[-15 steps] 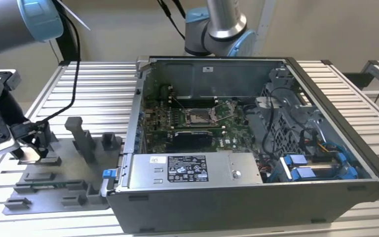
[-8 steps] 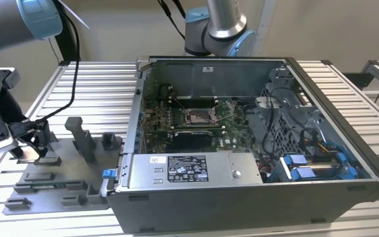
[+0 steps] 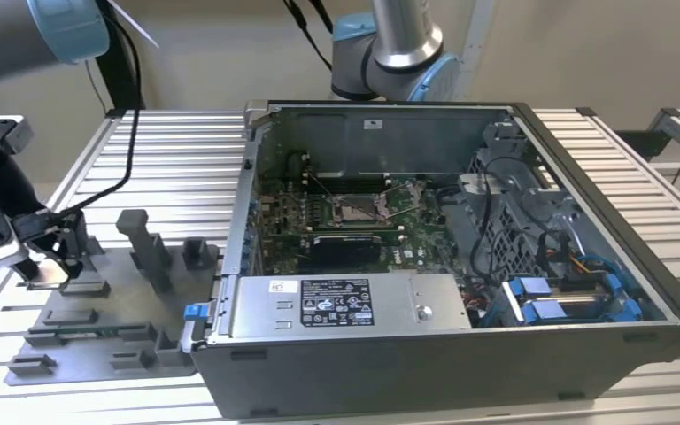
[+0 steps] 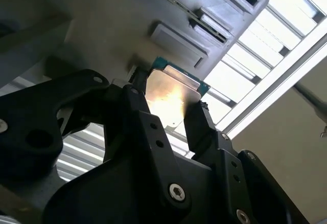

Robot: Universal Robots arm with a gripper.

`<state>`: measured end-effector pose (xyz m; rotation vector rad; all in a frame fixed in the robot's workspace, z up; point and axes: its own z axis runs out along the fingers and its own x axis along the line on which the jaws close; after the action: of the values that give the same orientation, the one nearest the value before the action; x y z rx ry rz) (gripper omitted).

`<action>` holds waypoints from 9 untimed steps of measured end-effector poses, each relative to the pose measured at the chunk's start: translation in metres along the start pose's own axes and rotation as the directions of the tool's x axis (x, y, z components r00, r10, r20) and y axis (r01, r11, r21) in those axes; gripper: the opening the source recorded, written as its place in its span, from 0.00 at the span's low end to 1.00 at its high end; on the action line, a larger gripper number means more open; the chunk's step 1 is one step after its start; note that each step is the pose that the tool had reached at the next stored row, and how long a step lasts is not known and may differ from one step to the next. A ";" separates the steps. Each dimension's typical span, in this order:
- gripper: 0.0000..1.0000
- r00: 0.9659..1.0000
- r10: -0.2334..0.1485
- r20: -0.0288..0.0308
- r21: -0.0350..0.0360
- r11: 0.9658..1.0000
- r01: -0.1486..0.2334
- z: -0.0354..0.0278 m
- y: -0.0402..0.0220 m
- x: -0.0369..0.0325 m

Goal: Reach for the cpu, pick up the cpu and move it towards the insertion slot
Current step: 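Pick up the cpu and move it towards the insertion slot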

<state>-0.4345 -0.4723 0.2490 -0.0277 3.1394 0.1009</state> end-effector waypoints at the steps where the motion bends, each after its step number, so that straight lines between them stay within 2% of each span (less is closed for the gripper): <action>1: 0.00 1.000 0.000 0.000 0.000 1.000 0.000 -0.0018 0.0001 0.0000; 9: 0.00 1.000 0.000 0.000 0.000 1.000 0.000 -0.0156 0.0009 -0.0001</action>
<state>-0.4344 -0.4723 0.2646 -0.0280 3.1394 0.1009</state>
